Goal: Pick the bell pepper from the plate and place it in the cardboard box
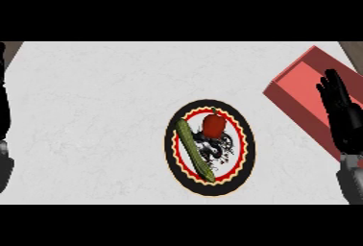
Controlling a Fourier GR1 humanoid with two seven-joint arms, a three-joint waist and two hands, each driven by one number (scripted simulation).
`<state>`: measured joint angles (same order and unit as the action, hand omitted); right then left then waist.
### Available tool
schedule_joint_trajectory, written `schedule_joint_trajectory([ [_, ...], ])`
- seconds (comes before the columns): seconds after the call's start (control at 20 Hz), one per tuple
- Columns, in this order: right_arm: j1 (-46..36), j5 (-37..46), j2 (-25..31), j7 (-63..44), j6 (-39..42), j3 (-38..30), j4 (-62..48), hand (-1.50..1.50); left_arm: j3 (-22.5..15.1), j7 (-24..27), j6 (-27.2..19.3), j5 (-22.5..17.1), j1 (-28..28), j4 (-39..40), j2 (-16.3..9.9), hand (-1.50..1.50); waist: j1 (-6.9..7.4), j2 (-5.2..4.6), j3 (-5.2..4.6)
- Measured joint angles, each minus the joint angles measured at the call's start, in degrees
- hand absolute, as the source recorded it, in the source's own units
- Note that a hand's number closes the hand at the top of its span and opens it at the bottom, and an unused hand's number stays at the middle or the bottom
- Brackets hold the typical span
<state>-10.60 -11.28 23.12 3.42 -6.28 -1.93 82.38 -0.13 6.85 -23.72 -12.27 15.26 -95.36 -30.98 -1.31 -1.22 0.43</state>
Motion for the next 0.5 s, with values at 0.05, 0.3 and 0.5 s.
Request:
schedule_joint_trajectory([
  [0.05, 0.0, 0.3, -0.5, -0.1, -0.3, 0.0, -0.2, -1.5, 0.0, -0.6, 0.8, -0.2, 0.6, 1.2, 0.3, 0.0, 0.2, 0.25, -0.09],
  [0.3, -2.3, 3.8, -4.3, -7.5, -7.6, 3.2, 4.9, -1.5, -2.6, -6.1, 6.1, -5.4, -4.8, 4.5, 2.6, 0.0, 1.06, 1.07, -0.48],
  [0.5, -1.4, 14.3, -4.1, -5.8, -20.1, 2.3, 7.6, -1.5, -4.2, -10.2, 9.5, -9.3, -8.8, 6.0, 3.7, 0.0, 0.45, 1.48, -0.76],
])
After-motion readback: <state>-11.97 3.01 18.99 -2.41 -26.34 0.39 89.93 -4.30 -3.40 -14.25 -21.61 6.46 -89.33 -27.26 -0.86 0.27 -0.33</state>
